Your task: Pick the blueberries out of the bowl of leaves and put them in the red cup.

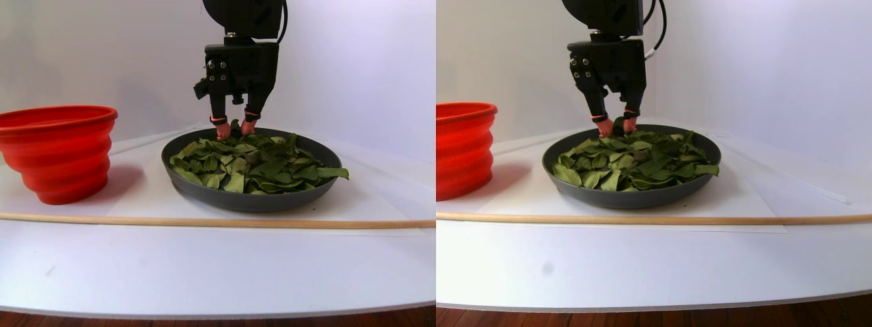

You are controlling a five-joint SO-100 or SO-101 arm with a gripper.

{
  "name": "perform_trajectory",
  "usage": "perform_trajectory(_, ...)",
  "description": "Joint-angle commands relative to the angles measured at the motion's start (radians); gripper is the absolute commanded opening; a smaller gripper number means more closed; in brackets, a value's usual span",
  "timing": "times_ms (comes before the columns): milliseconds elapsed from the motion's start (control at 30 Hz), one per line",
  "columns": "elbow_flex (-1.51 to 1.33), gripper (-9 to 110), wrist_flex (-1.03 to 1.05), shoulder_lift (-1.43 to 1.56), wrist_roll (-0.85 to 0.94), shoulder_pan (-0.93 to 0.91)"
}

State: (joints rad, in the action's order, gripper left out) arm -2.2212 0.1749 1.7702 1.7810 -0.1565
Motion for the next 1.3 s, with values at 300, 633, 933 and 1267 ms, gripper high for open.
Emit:
perform_trajectory(300, -0.015, 11, 0.084, 0.198, -0.061, 0.071)
perform_trajectory(633, -0.017, 11, 0.166, 0.284, -0.12, 0.143)
perform_trajectory(933, -0.031, 11, 0.201, 0.336, -0.149, 0.187)
perform_trajectory(1267, -0.055, 12, 0.179, 0.307, -0.107, 0.152)
